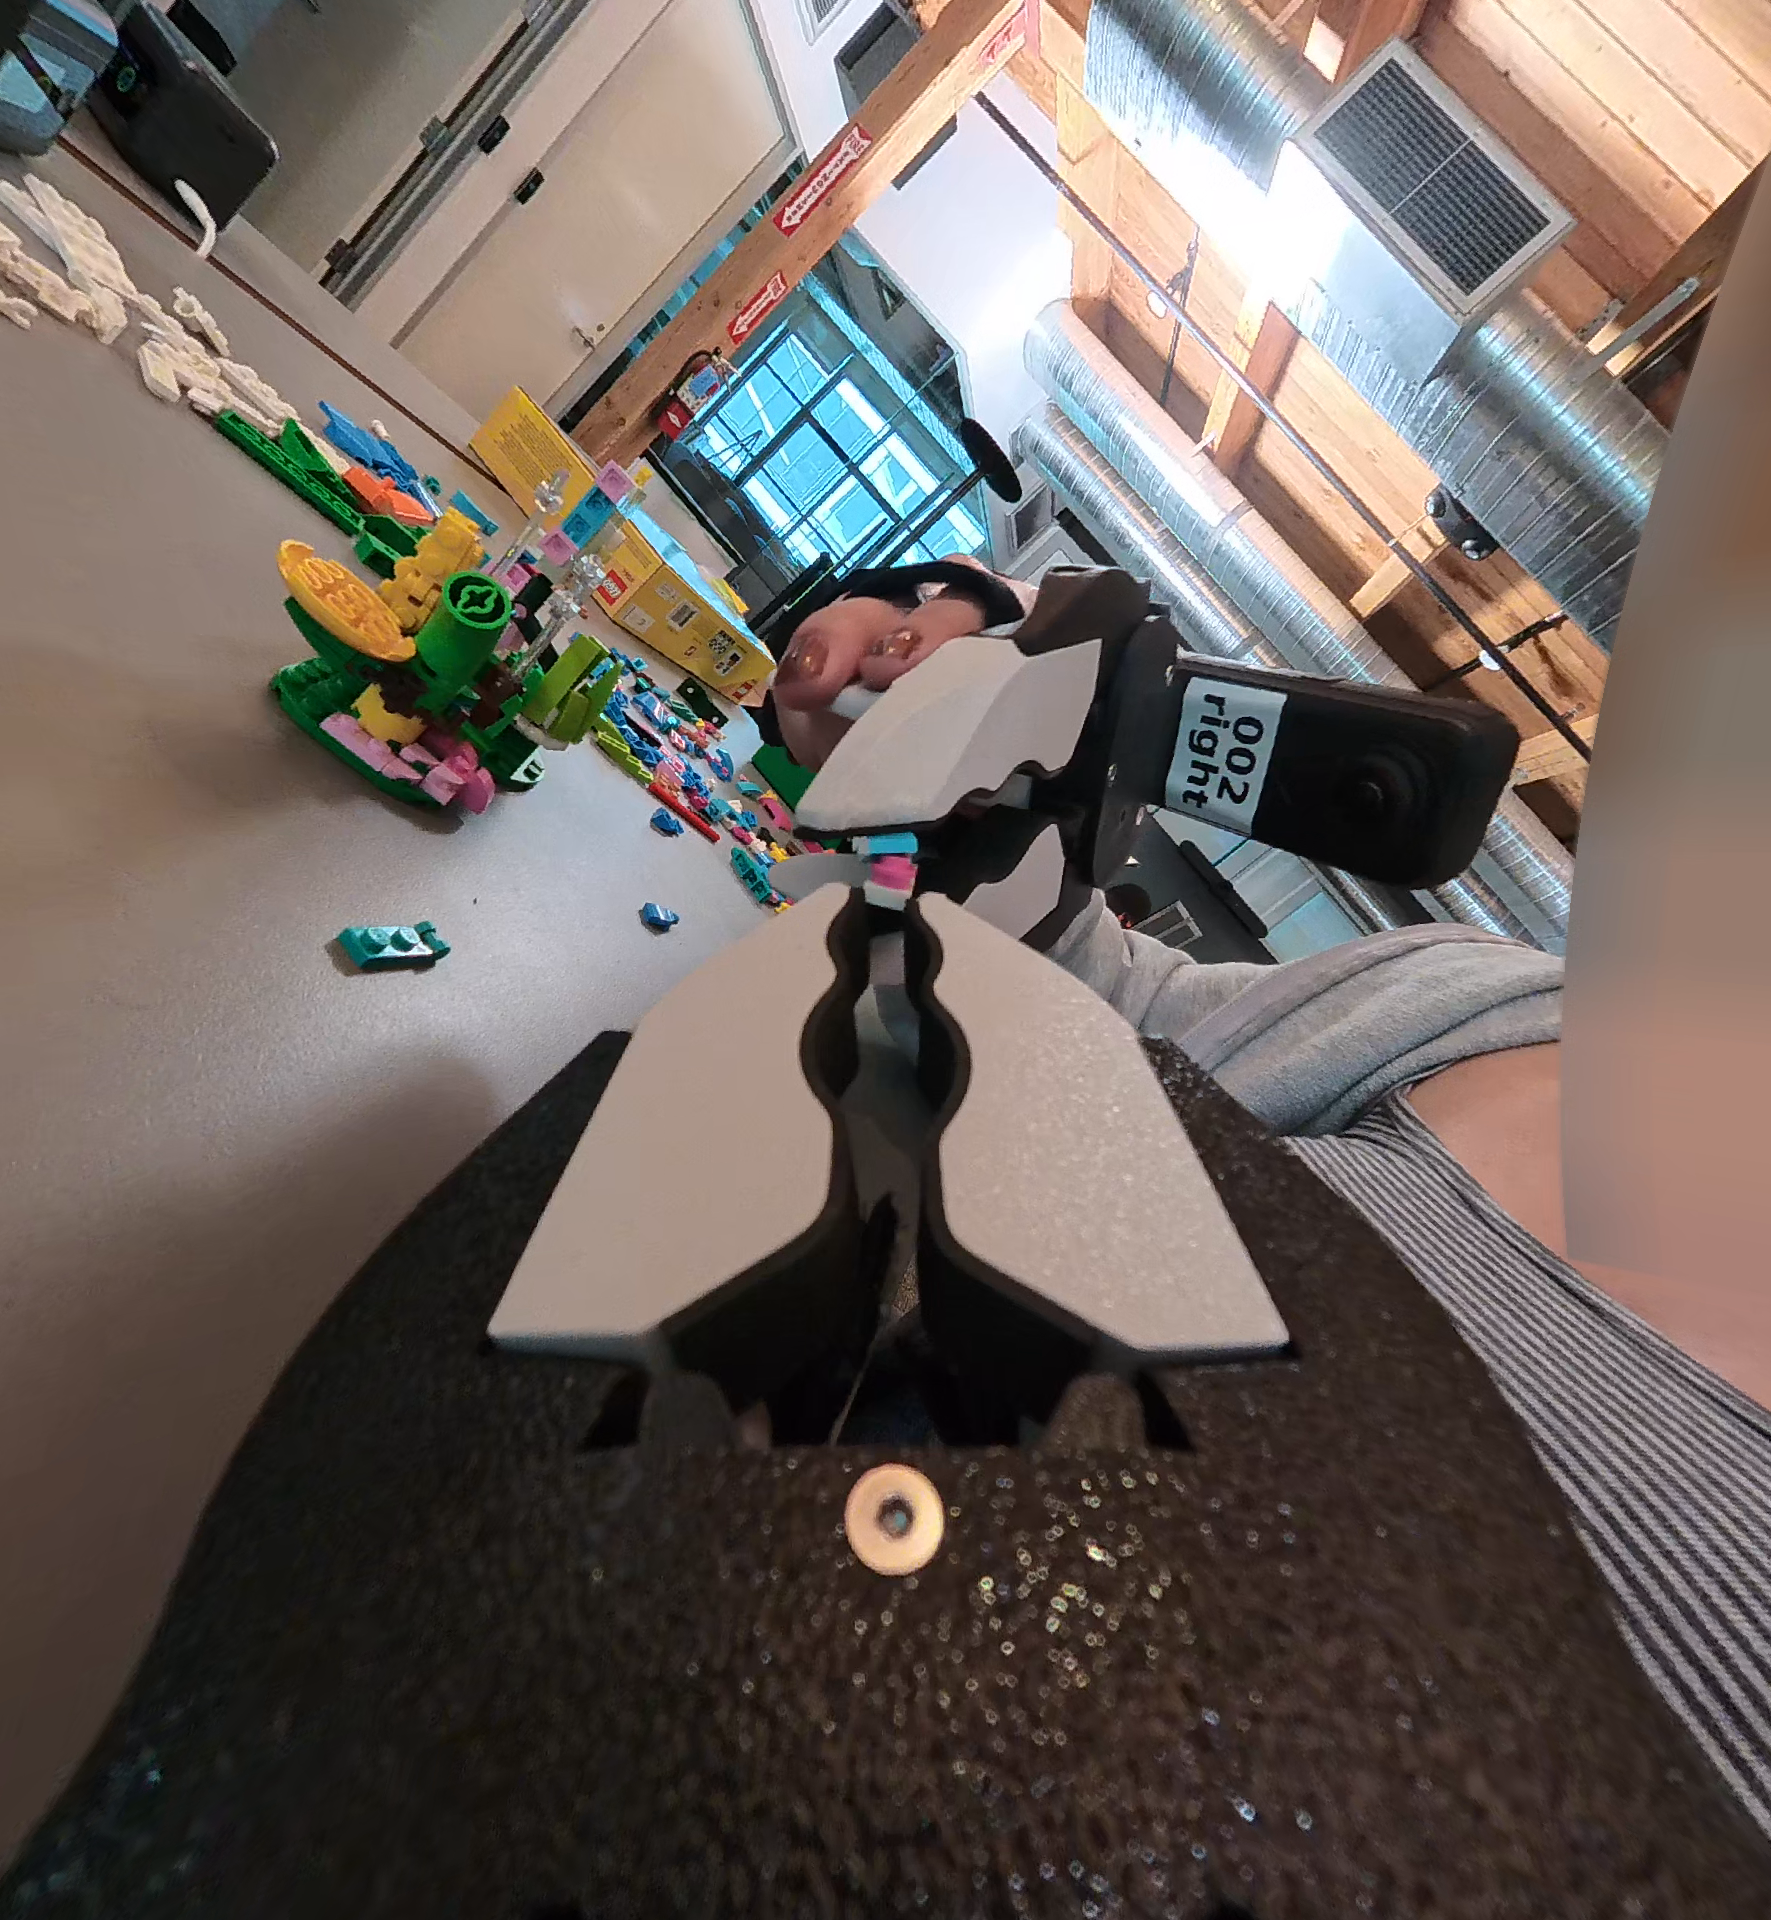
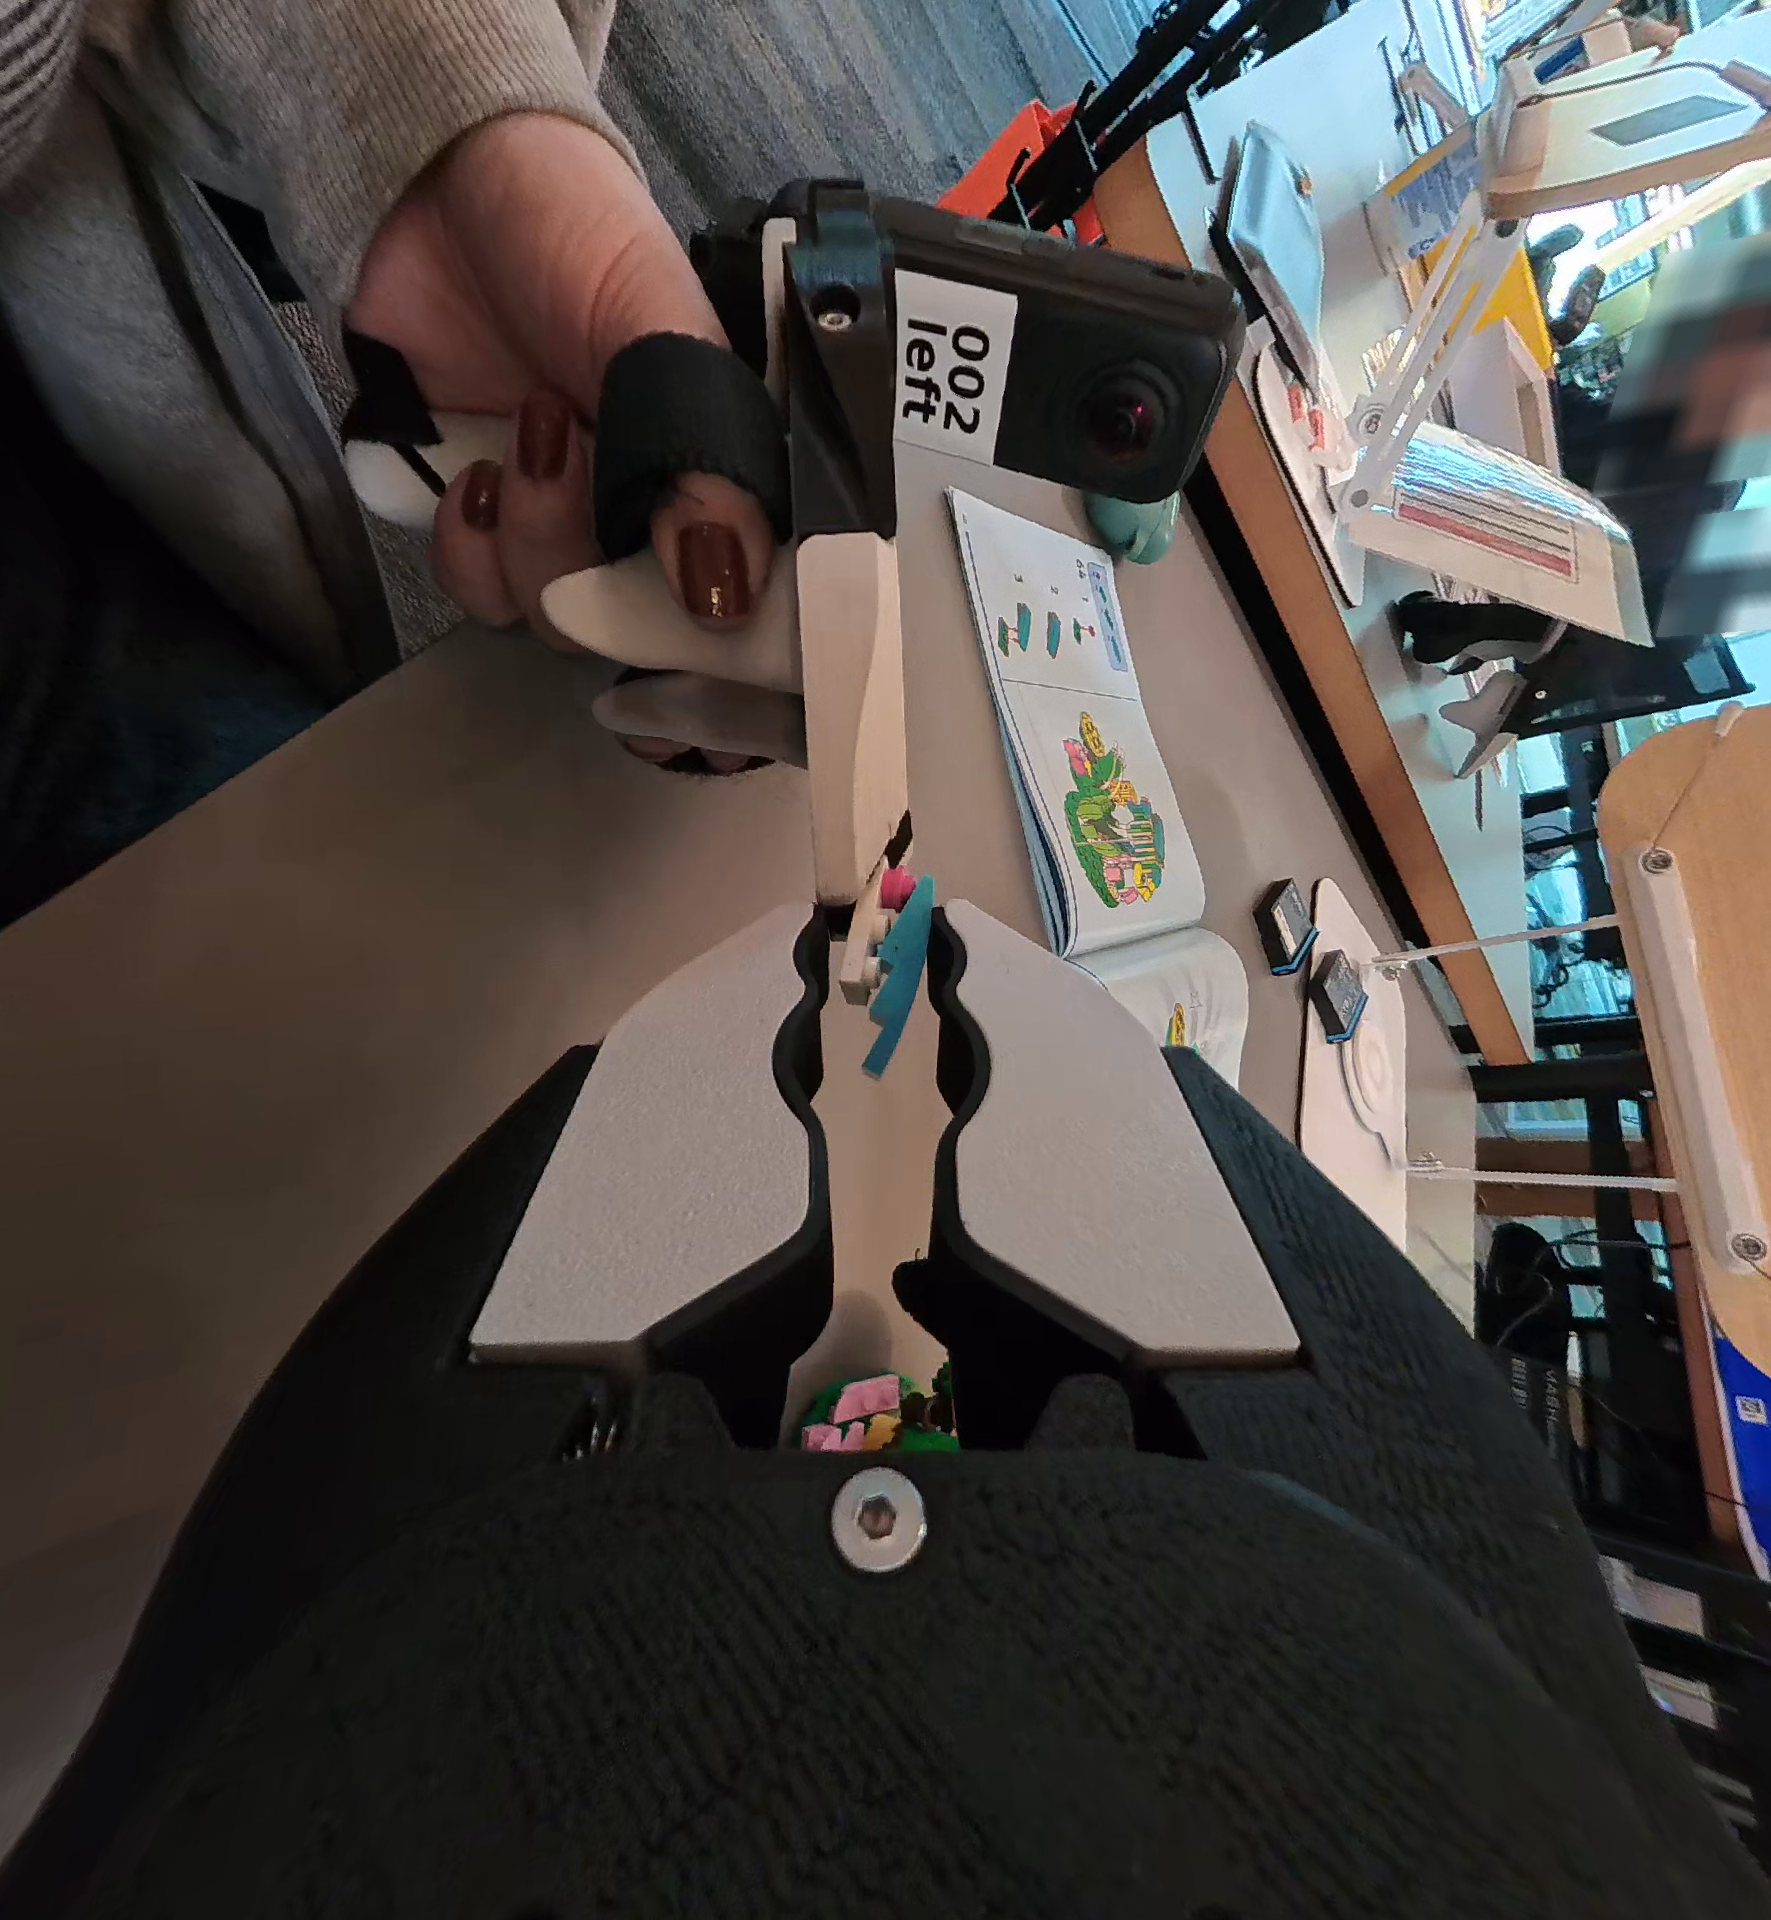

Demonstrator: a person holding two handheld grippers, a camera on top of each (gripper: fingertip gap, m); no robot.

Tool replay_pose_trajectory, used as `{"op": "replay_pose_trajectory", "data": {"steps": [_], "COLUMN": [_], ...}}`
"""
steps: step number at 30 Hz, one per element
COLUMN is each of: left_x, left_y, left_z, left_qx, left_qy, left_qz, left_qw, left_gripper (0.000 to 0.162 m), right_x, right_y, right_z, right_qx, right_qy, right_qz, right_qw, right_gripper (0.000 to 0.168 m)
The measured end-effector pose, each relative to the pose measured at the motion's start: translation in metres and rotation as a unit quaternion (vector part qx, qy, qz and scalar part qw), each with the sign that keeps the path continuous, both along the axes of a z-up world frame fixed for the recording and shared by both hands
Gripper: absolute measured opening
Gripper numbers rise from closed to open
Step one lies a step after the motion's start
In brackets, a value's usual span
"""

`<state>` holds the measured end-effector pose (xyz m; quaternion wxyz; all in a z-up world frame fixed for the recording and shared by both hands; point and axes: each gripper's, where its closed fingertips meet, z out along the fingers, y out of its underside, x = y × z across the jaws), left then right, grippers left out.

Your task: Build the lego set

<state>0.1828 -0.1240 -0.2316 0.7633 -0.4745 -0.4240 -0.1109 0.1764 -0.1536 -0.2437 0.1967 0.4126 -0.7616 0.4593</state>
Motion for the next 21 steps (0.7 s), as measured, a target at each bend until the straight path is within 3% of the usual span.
{"op": "replay_pose_trajectory", "data": {"steps": [21], "left_x": [0.0011], "left_y": [0.0017], "left_z": [-0.0037], "left_qx": [-0.061], "left_qy": [0.012], "left_qz": [-0.007], "left_qw": [0.998], "left_gripper": [0.006], "right_x": [-0.0099], "right_y": [0.0078], "right_z": [0.0005], "right_qx": [-0.019], "right_qy": [0.083], "right_qz": [-0.035], "right_qw": [0.996], "right_gripper": [0.011]}}
